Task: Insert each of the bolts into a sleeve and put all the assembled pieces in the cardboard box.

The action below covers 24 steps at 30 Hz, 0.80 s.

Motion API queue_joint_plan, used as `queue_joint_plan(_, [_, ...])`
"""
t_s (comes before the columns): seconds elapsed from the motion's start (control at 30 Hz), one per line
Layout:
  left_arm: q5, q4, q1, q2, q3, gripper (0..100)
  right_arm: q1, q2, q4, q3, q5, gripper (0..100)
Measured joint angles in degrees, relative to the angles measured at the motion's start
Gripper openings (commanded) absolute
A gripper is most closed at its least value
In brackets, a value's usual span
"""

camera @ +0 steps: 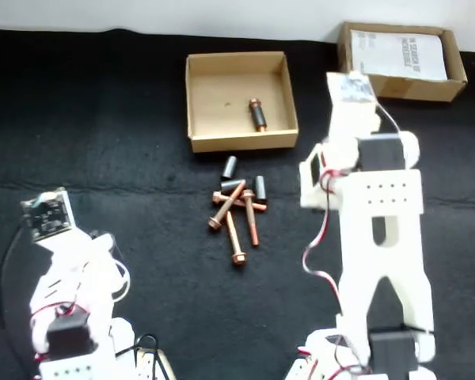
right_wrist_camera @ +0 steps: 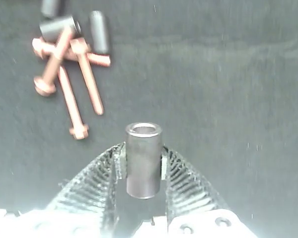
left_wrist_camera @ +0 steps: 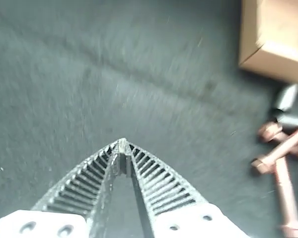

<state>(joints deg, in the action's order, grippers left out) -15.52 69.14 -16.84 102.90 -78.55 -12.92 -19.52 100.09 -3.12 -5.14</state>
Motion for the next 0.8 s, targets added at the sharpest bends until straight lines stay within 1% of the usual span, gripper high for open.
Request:
queue_joint_plan(0.13, [3.0,2.2,1.1,0.0,8.5,1,0.1,-7.6,0.1,-9.0,0.0,0.6])
queue_joint_plan(0.27, [6.3,2.3,4.2,0.4,16.1,1,0.1,-17.1,0.1,-18.1,0.0,0.6])
queue_joint_plan(0.37, [7.0,2.3,7.3,0.3,18.5,1,0.1,-25.2,0.1,-24.2,0.0,0.6])
queue_joint_plan(0.47, [7.1,2.3,8.9,-1.7,18.8,1,0.1,-33.2,0.1,-30.1,0.0,0.6])
queue_joint_plan(0.6, [2.6,2.3,9.5,-10.5,23.3,1,0.1,-43.9,0.1,-37.5,0.0,0.6])
queue_joint_plan(0.8, [-10.5,2.3,12.9,-35.7,39.2,1,1.0,-57.5,-4.0,-42.9,0.0,0.6])
